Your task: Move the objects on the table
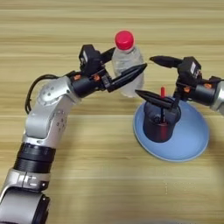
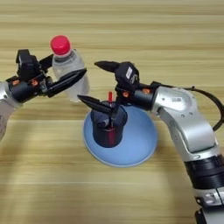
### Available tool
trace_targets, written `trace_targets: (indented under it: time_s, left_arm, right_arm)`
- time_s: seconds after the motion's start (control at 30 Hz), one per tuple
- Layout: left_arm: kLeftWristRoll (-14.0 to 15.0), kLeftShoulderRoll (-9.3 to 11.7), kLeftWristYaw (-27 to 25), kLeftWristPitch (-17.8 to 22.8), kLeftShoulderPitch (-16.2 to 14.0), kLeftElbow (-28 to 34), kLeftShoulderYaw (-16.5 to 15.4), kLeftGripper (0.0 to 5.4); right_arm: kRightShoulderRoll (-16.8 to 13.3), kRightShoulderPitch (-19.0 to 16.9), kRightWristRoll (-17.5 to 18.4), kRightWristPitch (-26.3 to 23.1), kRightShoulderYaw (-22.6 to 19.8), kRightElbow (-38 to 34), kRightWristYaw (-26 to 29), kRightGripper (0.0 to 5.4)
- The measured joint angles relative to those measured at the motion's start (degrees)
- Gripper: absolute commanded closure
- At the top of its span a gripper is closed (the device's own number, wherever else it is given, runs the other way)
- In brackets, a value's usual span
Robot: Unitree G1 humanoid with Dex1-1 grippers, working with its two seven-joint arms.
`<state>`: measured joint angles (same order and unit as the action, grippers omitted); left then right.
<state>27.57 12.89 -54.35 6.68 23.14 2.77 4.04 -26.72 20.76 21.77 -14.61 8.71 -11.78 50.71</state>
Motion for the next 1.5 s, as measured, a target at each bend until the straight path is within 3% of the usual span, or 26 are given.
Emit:
trace_targets:
  time_s: [0.4, 0.9, 1.3, 1.33, 1.5]
  left_arm:
    - [-0.03, -0.21, -2.01, 0.49, 0.00, 0.23, 2.37, 2.20]
    - [-0.28, -0.39, -2.73, 1.10, 0.00, -0.07, 3.76, 2.20]
    - [-0.55, -0.31, -3.09, 0.46, 0.00, -0.70, 3.76, 2.20]
    - [-0.61, -0.31, -3.11, 0.34, 0.00, -0.72, 3.76, 1.84]
    - [-0.94, -0.37, -2.93, -0.44, 0.01, -0.88, 3.69, 1.32]
  right_arm:
    - [2.65, 2.73, -1.24, -0.02, 3.32, 3.27, 0.73, 0.00]
    - [4.45, 4.30, -1.94, -0.06, 4.86, 5.25, 1.65, 1.64]
    - [4.96, 4.30, -2.05, -0.06, 4.83, 5.93, 2.12, 2.14]
    - [4.99, 4.30, -2.06, -0.05, 4.82, 5.94, 2.12, 2.14]
    - [5.09, 4.30, -2.31, -0.06, 4.84, 6.05, 2.14, 2.24]
